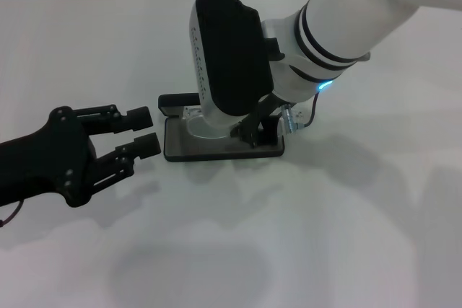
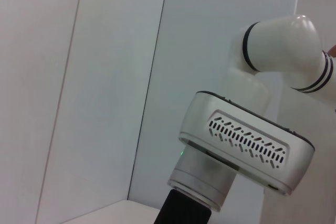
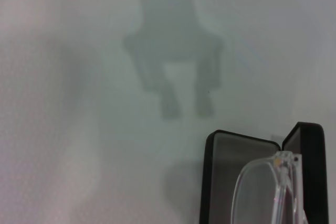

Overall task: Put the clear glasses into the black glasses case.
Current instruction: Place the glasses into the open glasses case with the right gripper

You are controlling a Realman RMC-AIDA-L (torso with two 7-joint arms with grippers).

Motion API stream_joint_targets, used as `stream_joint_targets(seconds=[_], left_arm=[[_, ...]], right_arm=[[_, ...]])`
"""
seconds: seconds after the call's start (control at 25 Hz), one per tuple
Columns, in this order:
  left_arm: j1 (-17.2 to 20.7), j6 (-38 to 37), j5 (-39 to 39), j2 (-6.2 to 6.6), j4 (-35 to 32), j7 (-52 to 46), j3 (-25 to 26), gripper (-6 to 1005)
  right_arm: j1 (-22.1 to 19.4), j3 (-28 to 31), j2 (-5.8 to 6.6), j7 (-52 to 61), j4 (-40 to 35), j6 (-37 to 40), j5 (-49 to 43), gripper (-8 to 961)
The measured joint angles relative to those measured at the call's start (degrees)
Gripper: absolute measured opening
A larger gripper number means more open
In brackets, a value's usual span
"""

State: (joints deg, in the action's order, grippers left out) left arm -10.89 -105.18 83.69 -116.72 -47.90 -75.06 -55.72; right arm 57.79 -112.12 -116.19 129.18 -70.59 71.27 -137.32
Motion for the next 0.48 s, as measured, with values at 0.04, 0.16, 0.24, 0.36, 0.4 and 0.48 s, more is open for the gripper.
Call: stream_joint_targets(seconds=[0.04,0.16,0.24,0.36,0.4,0.48], left_arm=[[-0.04,0.00,-0.01,0.00,0.00,0.00,0.00,413],[-0.15,0.00,-0.02,0.00,0.03,0.00,0.00,416],[-0.19,0.00,-0.02,0.00,0.10,0.00,0.00,418],[-0.20,0.00,-0.02,0.00,0.21,0.00,0.00,421],[-0.20,0.00,-0.02,0.00,0.22,0.00,0.00,422],[-0.19,0.00,-0.02,0.00,0.23,0.00,0.00,424]], right_arm=[[-0.02,-0.01,0.00,0.03,0.00,-0.02,0.00,109],[-0.04,-0.02,0.00,0.16,0.08,-0.03,-0.06,109],[-0.04,-0.02,0.00,0.17,0.19,-0.03,-0.19,109],[-0.04,-0.03,0.00,0.19,0.48,-0.03,-0.25,109],[-0.05,-0.02,0.00,0.19,0.58,-0.03,-0.28,109],[-0.05,-0.02,0.00,0.20,0.67,-0.03,-0.32,109]])
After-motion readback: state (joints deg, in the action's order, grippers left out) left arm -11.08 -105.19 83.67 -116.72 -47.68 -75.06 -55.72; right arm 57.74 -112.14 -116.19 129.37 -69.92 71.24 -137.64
